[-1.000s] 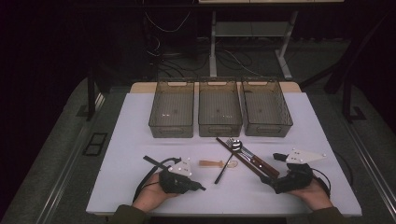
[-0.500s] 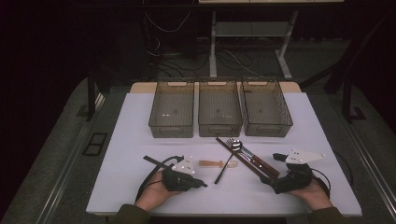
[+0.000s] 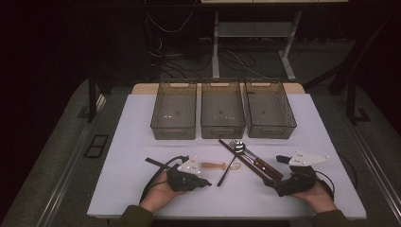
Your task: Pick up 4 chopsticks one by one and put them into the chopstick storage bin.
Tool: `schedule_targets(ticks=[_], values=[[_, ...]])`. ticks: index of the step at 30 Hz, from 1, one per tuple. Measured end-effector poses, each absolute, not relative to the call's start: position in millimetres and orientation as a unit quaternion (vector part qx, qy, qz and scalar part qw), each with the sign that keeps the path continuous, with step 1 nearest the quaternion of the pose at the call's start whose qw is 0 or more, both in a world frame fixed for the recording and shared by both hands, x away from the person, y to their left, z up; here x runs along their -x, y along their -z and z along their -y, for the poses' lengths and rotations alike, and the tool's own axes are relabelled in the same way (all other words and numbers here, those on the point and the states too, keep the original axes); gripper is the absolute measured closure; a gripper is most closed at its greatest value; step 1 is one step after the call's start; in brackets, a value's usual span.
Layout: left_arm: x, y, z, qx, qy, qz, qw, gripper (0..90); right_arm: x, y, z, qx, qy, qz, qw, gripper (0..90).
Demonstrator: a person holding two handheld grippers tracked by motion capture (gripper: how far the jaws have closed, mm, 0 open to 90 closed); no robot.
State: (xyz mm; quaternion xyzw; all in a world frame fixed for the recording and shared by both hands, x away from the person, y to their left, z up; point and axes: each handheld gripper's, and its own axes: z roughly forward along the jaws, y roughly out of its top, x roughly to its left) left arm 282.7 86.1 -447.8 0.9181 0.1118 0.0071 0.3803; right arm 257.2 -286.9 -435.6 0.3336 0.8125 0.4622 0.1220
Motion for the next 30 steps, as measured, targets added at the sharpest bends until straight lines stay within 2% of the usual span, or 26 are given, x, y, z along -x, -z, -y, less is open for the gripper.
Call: schedule_targets(ticks=[30], values=[[-300, 449, -71, -0.915, -0.048, -0.119, 0.382, 89.1, -257, 435, 287, -0.333, -0.463, -0.812, 0.124, 0.9]])
